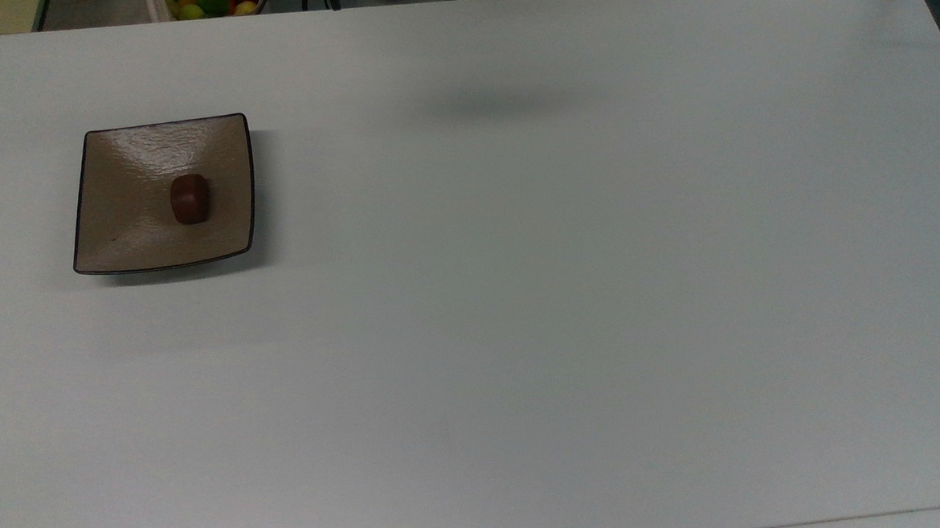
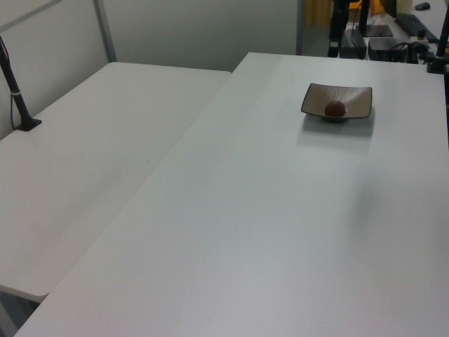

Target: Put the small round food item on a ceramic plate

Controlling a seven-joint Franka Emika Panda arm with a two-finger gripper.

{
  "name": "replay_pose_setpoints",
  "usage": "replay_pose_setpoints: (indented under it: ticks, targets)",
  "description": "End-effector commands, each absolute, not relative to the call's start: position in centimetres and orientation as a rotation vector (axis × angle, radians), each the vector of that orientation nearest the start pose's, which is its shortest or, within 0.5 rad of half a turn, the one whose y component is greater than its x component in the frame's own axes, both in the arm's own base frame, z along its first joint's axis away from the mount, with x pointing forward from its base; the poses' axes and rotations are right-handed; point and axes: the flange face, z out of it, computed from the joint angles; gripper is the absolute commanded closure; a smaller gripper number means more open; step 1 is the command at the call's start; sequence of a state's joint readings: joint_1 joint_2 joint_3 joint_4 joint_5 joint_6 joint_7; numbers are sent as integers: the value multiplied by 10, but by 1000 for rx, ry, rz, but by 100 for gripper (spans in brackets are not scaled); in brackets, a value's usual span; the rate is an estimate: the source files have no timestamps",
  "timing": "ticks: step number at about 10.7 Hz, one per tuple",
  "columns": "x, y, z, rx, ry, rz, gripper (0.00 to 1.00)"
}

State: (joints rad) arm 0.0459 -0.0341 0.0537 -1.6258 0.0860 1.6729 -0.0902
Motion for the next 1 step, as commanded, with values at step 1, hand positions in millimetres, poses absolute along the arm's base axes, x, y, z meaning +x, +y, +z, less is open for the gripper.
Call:
replay_pose_setpoints:
  ticks: [1]
  targets:
    - [541,65,630,-3026,-266,-145,0]
